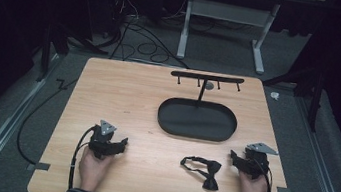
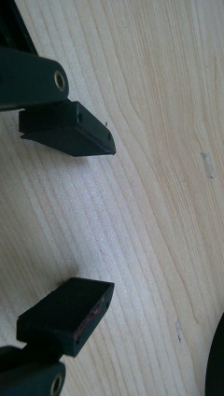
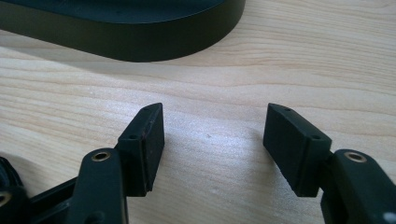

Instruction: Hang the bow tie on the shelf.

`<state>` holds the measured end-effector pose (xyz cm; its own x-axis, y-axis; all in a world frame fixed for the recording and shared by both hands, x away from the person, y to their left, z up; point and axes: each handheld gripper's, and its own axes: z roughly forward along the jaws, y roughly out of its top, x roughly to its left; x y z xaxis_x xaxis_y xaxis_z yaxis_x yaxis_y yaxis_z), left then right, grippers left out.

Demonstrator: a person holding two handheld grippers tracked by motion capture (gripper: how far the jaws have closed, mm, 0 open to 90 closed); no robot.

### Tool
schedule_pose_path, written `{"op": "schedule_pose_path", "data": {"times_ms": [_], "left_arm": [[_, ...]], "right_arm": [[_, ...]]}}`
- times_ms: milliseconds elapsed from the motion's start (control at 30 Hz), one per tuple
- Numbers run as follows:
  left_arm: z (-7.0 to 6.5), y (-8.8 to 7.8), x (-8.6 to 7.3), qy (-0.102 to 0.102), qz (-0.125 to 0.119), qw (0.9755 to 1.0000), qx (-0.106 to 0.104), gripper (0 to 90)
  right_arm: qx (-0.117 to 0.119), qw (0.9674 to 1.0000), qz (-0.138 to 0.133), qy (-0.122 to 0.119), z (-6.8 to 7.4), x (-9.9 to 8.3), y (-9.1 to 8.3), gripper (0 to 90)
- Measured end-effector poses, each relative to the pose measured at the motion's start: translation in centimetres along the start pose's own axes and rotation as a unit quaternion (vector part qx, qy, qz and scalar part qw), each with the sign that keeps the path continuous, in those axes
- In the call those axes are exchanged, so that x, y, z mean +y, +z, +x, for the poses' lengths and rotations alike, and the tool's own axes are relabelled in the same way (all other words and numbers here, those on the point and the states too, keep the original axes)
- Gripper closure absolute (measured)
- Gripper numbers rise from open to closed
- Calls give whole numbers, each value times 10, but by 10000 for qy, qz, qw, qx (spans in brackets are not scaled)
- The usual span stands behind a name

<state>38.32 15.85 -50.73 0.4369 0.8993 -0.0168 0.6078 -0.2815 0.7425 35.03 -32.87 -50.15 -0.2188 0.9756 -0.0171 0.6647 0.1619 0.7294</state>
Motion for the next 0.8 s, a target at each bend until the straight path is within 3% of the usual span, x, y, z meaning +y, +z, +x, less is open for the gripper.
{"op": "schedule_pose_path", "data": {"times_ms": [800], "left_arm": [[0,0,0,3,4,10000,0,285]], "right_arm": [[62,10000,-11,-28,0,0,0,385]]}}
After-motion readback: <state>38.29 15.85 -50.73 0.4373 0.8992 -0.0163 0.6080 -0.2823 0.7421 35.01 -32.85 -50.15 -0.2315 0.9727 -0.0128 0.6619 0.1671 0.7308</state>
